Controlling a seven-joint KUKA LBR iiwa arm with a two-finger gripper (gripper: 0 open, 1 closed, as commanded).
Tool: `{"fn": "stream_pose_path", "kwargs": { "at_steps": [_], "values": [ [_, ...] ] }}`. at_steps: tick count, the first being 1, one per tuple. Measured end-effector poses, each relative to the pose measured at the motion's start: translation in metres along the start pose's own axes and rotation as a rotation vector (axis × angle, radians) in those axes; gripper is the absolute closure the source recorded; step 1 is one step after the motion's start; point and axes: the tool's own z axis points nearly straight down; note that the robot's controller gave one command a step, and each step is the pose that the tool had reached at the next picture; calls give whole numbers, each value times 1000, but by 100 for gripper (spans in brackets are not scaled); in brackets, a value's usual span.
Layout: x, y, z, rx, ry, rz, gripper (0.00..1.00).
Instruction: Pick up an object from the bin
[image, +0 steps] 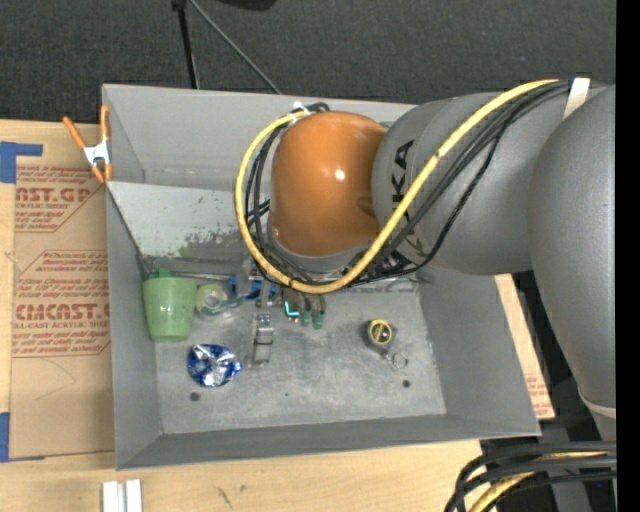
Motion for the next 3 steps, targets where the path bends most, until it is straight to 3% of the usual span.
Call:
{"fn": "stream_pose_path", "kwargs": {
  "at_steps": [1, 2, 3],
  "values": [
    [23, 9, 131, 1, 2, -39, 0],
    [20, 9, 126, -1, -6, -37, 100],
    [20, 9, 126, -1, -6, -36, 0]
  ]
}}
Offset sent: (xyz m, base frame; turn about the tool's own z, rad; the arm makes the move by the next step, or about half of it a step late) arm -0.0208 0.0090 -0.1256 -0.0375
